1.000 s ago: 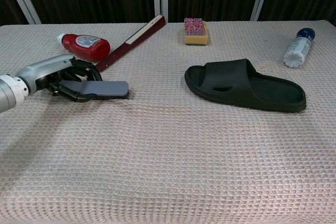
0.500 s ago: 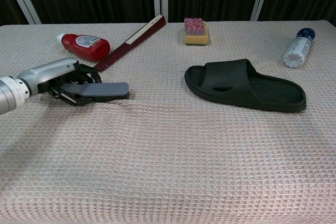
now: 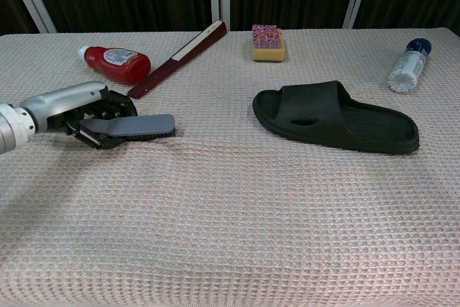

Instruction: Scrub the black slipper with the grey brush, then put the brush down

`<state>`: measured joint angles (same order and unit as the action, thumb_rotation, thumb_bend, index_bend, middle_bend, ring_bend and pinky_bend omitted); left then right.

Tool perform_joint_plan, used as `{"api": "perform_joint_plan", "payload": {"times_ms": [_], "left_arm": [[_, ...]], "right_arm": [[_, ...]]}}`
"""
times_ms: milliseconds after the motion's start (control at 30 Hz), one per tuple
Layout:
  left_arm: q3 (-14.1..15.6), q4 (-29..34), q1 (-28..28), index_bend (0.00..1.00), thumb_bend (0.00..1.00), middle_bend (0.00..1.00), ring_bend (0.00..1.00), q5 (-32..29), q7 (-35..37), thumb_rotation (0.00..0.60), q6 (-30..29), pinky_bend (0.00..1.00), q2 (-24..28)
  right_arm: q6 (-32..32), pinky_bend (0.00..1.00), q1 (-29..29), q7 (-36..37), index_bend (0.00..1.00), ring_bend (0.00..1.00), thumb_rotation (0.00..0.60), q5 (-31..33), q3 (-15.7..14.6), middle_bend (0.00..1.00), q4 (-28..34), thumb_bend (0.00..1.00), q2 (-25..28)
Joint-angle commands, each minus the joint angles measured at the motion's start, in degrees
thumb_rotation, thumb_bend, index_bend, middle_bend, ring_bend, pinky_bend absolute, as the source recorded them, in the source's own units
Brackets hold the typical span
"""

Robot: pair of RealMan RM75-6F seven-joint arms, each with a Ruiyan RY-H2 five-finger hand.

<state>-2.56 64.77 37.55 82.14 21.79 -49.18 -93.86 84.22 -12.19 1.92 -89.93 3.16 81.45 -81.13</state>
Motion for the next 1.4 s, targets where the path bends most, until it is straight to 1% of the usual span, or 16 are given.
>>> {"api": "perform_joint_plan", "payload": {"times_ms": [33, 200, 633, 733, 867, 933, 967, 1000, 1033, 1067, 1100, 1200, 1233, 1300, 1367, 1400], "left_arm": [[0.2, 0.4, 0.1, 0.18, 0.31, 0.19, 0.13, -0.1, -2.1, 0.591, -0.1, 0.28, 0.4], [-0.3, 0.6, -0.4, 0.14, 0.28, 0.16, 0.11, 0.0, -1.7, 0.591, -2.1, 0.27, 0.4], [-0.4, 2.4, -0.9, 0.11, 0.28, 0.13, 0.08, 0.3, -1.7, 0.587, -3.6, 0.25, 2.0], [-0.1, 4.1, -1.2, 0.1, 0.26, 0.11, 0.07, 0.5, -2.2, 0.566, -4.0, 0.24, 3.6], [0.4, 8.1, -3.2, 0.09, 0.25, 0.09, 0.06, 1.0, -4.6, 0.507, -7.5, 0.23, 7.1], [0.7, 10.9, -5.5, 0.09, 0.24, 0.09, 0.06, 1.6, -7.6, 0.47, -12.1, 0.23, 9.6], [0.9, 12.2, -6.9, 0.09, 0.23, 0.09, 0.06, 2.0, -9.4, 0.404, -14.8, 0.23, 10.7], [1.1, 14.0, -9.0, 0.09, 0.23, 0.09, 0.06, 2.6, -12.2, 0.347, -19.0, 0.23, 12.0], [1.3, 15.1, -10.7, 0.09, 0.22, 0.09, 0.06, 3.2, -14.3, 0.262, -22.5, 0.23, 12.8], [1.7, 15.9, -12.5, 0.09, 0.22, 0.09, 0.06, 4.0, -16.8, 0.211, -25.9, 0.23, 13.6], [2.2, 16.4, -14.9, 0.09, 0.22, 0.09, 0.06, 5.2, -20.5, 0.191, -30.5, 0.23, 14.5], [4.0, 15.7, -20.3, 0.09, 0.22, 0.1, 0.06, 7.6, -29.5, 0.191, -39.2, 0.23, 15.5], [4.7, 15.2, -21.7, 0.09, 0.21, 0.1, 0.06, 8.0, -31.8, 0.189, -40.7, 0.23, 15.7], [6.3, 14.4, -24.5, 0.09, 0.16, 0.11, 0.06, 8.4, -35.8, 0.166, -42.9, 0.23, 15.9], [7.8, 14.3, -26.5, 0.09, 0.1, 0.11, 0.06, 8.6, -36.1, 0.143, -43.7, 0.23, 16.1], [8.5, 14.3, -27.7, 0.09, 0.1, 0.11, 0.06, 8.5, -35.3, 0.144, -44.3, 0.23, 16.1]], "right_arm": [[0.0, 0.0, 0.0, -0.1, 0.0, 0.0, 0.6, 0.0, 0.1, 0.0, 0.0, 0.48, 0.0], [-0.1, 0.0, 0.0, -0.3, 0.0, 0.0, 0.6, -0.1, 0.1, 0.0, 0.1, 0.48, 0.0], [-0.1, 0.0, 0.0, -0.6, 0.0, 0.0, 0.6, -0.1, 0.4, 0.0, 0.4, 0.48, 0.1], [0.1, 0.0, 0.1, -0.7, 0.0, 0.0, 0.6, -0.2, 0.4, 0.0, 0.6, 0.48, 0.2], [0.7, 0.0, 0.4, -0.7, 0.0, 0.0, 0.6, -0.2, 0.5, 0.0, 0.7, 0.48, 0.5], [1.0, 0.0, 0.8, -0.8, 0.0, 0.0, 0.6, -0.1, 0.3, 0.0, 0.6, 0.48, 0.8], [1.2, 0.0, 1.1, -0.9, 0.0, 0.0, 0.6, 0.0, 0.2, 0.0, 0.5, 0.48, 0.9], [1.5, 0.0, 1.6, -1.0, 0.0, 0.0, 0.6, 0.3, 0.0, 0.0, 0.3, 0.48, 1.1], [1.7, 0.0, 2.1, -1.1, 0.0, 0.0, 0.6, 0.6, -0.2, 0.0, 0.1, 0.48, 1.2], [1.9, 0.0, 2.6, -1.2, 0.0, 0.0, 0.6, 1.1, -0.3, 0.0, -0.2, 0.48, 1.3], [2.1, 0.0, 3.3, -1.4, 0.0, 0.0, 0.6, 1.8, -0.5, 0.0, -0.6, 0.48, 1.5], [2.3, 0.0, 5.3, -2.4, 0.0, 0.0, 0.6, 4.2, -0.9, 0.0, -1.5, 0.48, 1.8], [2.3, 0.0, 6.0, -2.9, 0.0, 0.0, 0.6, 5.1, -1.0, 0.0, -1.6, 0.48, 1.9], [2.2, 0.0, 7.4, -3.9, 0.0, 0.0, 0.6, 7.0, -1.4, 0.0, -1.7, 0.48, 2.1], [2.4, 0.0, 8.6, -4.2, 0.0, 0.0, 0.6, 8.1, -1.6, 0.0, -1.8, 0.48, 2.3], [2.7, 0.0, 9.3, -4.2, 0.0, 0.0, 0.6, 8.5, -1.8, 0.0, -1.9, 0.48, 2.4]]}}
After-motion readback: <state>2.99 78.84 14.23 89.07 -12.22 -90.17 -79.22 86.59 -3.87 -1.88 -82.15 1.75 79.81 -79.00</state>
